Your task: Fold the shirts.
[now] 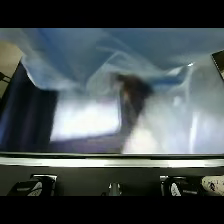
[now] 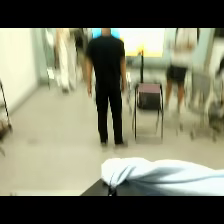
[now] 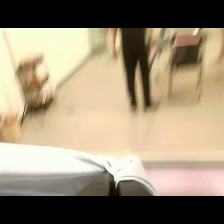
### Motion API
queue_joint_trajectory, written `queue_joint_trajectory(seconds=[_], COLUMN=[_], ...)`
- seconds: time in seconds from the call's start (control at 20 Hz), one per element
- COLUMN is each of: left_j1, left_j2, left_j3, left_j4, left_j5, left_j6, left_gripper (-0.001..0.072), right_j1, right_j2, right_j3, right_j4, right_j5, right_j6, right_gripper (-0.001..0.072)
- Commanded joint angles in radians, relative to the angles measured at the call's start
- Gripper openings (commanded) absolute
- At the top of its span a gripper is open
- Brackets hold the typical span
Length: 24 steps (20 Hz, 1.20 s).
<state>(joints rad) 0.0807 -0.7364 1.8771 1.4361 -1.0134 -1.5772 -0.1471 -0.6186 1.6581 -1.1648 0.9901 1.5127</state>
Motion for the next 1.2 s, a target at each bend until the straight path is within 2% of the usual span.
queue_joint_trajectory(seconds=[0.0, 0.15, 0.25, 0.45, 0.5, 0.55, 0.6, 0.75, 0.8, 0.85, 0.95, 1.05, 1.15], left_j1=[0.001, 0.001, 0.001, 0.000, -0.001, -0.002, -0.004, -0.013, -0.013, -0.013, -0.014, -0.014, -0.018], left_j2=[0.065, 0.044, 0.019, -0.066, -0.089, -0.116, -0.143, -0.266, -0.317, -0.374, -0.480, -0.553, -0.605], left_j3=[0.128, 0.126, 0.103, -0.087, -0.182, -0.305, -0.428, -0.757, -0.807, -0.828, -0.824, -0.824, -0.824], left_j4=[0.076, 0.092, 0.111, 0.120, 0.110, 0.098, 0.086, 0.025, -0.008, -0.045, -0.109, -0.185, -0.269], left_j5=[-0.012, -0.050, -0.054, -0.159, -0.166, -0.157, -0.126, 0.087, 0.142, 0.171, 0.173, 0.172, 0.172], left_j6=[-0.100, -0.099, -0.061, -0.048, -0.046, -0.046, -0.046, -0.047, -0.047, -0.047, -0.047, -0.047, -0.047], left_gripper=[0.0033, 0.0033, 0.0033, 0.0034, 0.0034, 0.0035, 0.0035, 0.0036, 0.0036, 0.0036, 0.0037, 0.0037, 0.0037], right_j1=[0.000, 0.000, 0.000, 0.000, 0.000, 0.000, 0.000, 0.000, 0.000, 0.000, 0.000, 0.002, 0.039], right_j2=[0.120, 0.097, 0.052, -0.148, -0.194, -0.233, -0.263, -0.376, -0.424, -0.465, -0.554, -0.620, -0.666], right_j3=[0.103, 0.103, 0.102, 0.010, -0.076, -0.195, -0.318, -0.655, -0.710, -0.730, -0.733, -0.733, -0.733], right_j4=[-0.176, -0.190, -0.190, -0.177, -0.174, -0.173, -0.169, -0.034, 0.029, 0.083, 0.237, 0.392, 0.439], right_j5=[0.050, 0.122, 0.211, 0.701, 0.752, 0.731, 0.652, 0.158, -0.029, -0.134, -0.285, -0.328, -0.348], right_j6=[0.118, 0.119, 0.129, 0.132, 0.122, 0.110, 0.105, 0.070, 0.070, 0.084, 0.110, 0.105, 0.080], right_gripper=[0.0016, 0.0017, 0.0017, 0.0016, 0.0016, 0.0016, 0.0016, 0.0018, 0.0018, 0.0018, 0.0018, 0.0018, 0.0018])
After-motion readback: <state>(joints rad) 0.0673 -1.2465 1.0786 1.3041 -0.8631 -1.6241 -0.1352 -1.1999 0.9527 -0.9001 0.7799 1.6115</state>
